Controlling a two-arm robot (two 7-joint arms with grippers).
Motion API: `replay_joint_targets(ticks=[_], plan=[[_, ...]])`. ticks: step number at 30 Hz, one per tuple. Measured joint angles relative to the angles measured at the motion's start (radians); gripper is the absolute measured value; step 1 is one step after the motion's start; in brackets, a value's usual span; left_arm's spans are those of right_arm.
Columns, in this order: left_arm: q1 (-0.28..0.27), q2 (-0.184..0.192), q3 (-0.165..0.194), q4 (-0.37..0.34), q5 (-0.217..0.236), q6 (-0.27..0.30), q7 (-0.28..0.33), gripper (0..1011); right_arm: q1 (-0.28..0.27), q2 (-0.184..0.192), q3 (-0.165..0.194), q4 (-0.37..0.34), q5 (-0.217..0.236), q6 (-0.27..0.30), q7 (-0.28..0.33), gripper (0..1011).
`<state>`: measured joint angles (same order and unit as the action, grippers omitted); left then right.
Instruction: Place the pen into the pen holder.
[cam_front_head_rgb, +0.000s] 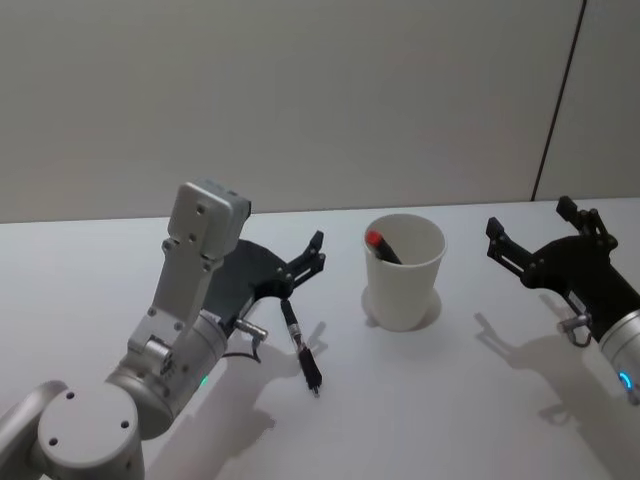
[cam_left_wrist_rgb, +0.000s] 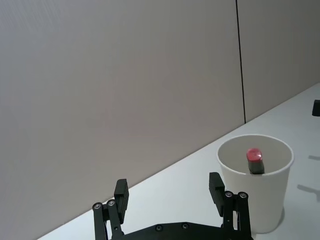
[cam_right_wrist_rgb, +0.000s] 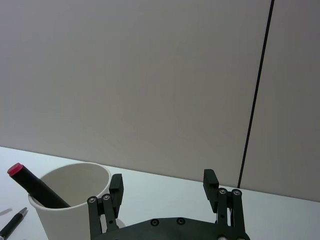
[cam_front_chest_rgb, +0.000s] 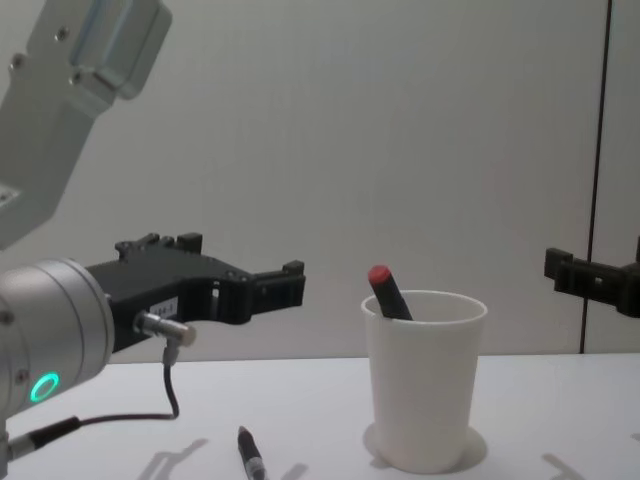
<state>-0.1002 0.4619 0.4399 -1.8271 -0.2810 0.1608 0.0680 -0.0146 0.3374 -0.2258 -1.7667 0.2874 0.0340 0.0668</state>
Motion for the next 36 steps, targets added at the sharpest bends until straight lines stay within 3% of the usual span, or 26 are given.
replay_joint_targets(ticks=[16, 36], plan=[[0.039, 0.000, 0.007, -0.036, -0.057, 0.092, -0.013, 1001, 0.000, 0.000, 0.000, 0.000, 0.000, 0.000, 0.000, 1001], [0.046, -0.039, 0.018, -0.002, -0.101, 0.184, -0.041, 1001, 0.000, 0.000, 0.000, 0.000, 0.000, 0.000, 0.000, 1002]])
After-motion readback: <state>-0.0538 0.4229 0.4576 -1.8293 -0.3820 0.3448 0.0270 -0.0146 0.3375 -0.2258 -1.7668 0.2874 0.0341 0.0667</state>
